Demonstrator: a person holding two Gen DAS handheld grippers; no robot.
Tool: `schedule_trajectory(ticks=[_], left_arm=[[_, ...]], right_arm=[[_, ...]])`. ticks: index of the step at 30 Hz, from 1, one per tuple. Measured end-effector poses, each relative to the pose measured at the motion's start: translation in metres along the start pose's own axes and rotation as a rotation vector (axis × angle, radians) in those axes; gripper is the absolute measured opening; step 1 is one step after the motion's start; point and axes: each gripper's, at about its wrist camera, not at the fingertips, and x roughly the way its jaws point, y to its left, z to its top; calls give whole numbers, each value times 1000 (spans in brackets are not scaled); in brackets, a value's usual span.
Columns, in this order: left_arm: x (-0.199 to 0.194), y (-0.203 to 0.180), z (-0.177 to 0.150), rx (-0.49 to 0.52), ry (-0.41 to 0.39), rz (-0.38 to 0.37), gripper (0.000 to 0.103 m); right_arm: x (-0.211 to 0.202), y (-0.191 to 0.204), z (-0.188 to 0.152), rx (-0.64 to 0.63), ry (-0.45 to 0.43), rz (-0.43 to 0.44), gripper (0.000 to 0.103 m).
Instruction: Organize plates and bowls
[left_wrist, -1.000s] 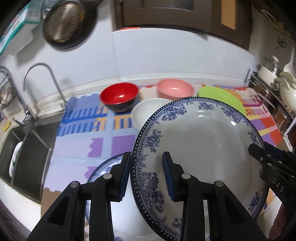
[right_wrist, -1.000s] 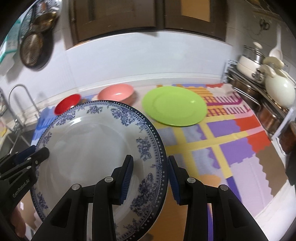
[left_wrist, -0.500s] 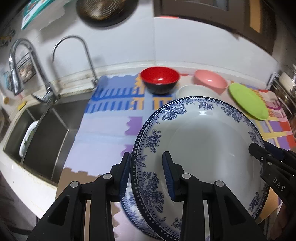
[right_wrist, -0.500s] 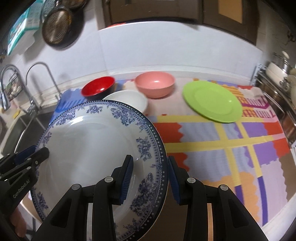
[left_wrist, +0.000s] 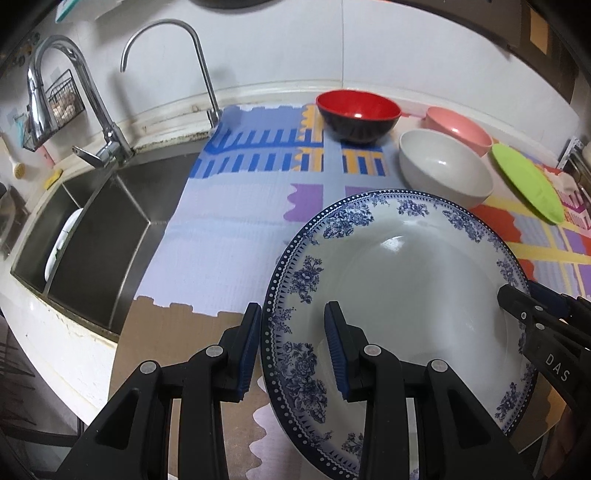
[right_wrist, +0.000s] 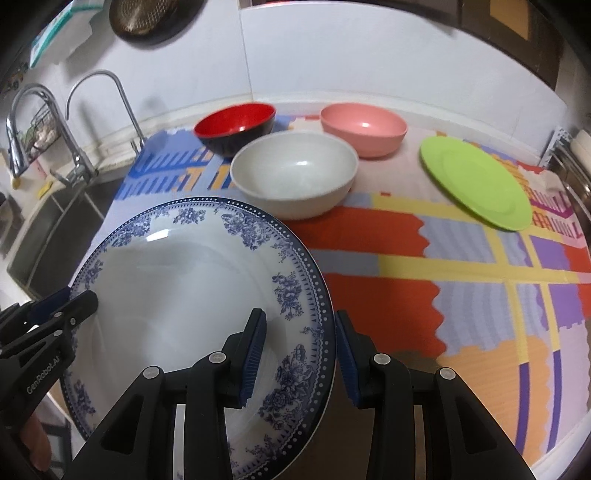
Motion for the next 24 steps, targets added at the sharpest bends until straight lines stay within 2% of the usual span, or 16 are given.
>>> schedule_trajectory(ticks=[16,24], left_arm=[[27,0,-2,2,67,8,36],[31,-2,-5,21,81,6,35]], right_arm=[[32,2,-7,-5,76,1,39],[33,6,-7,-27,73,-12,41]])
